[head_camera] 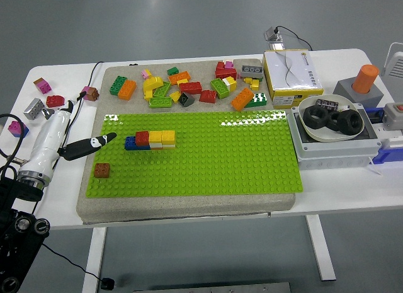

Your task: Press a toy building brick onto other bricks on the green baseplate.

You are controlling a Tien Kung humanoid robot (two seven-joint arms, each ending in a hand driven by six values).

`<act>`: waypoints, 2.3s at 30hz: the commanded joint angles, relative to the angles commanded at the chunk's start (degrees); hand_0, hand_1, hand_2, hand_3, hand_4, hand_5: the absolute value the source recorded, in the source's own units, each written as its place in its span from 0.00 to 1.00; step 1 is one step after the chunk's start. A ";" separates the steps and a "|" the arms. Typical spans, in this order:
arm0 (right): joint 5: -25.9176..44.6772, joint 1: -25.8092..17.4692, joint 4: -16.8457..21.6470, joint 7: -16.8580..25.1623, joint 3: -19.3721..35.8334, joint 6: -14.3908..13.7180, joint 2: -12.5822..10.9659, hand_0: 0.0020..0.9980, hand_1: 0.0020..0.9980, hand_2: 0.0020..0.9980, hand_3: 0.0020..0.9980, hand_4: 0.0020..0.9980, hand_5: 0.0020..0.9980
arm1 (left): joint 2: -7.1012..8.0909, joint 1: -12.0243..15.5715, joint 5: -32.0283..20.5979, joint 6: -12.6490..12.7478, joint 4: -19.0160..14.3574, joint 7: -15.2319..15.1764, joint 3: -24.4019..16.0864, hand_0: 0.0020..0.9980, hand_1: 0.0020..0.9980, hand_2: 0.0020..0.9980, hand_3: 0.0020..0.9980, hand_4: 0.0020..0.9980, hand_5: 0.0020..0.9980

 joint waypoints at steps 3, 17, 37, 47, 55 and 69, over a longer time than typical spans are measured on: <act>-0.21 0.07 0.00 0.00 -0.01 0.08 -0.04 0.58 0.58 0.64 0.65 0.64 0.78 | -0.55 0.95 -1.26 3.30 -2.48 -2.92 1.22 1.00 0.85 0.79 0.78 1.00 0.77; -0.83 0.20 0.00 0.02 0.11 0.23 0.05 0.58 0.58 0.64 0.65 0.64 0.77 | -4.53 -0.37 14.48 0.03 0.93 10.64 6.82 1.00 1.00 1.00 0.70 1.00 1.00; -0.56 0.97 0.00 0.01 0.31 0.31 0.67 0.58 0.58 0.64 0.65 0.64 0.77 | -5.00 -7.89 13.87 9.98 13.35 8.34 18.13 1.00 1.00 1.00 0.66 1.00 1.00; -0.50 0.89 0.00 -0.22 -0.26 1.22 0.77 0.58 0.58 0.64 0.65 0.64 0.77 | -6.24 -10.05 12.81 13.19 20.15 6.44 19.80 1.00 1.00 1.00 0.65 1.00 1.00; -1.46 0.82 0.00 -0.75 -1.73 1.74 0.70 0.58 0.58 0.64 0.65 0.64 0.77 | -7.15 -11.25 11.07 14.18 22.88 5.40 19.94 1.00 0.99 1.00 0.65 1.00 1.00; -2.27 0.18 0.00 -1.23 -1.60 2.51 0.82 0.58 0.58 0.69 0.66 0.64 0.78 | -7.19 -10.95 10.17 14.08 23.07 5.56 19.66 1.00 0.99 1.00 0.65 1.00 1.00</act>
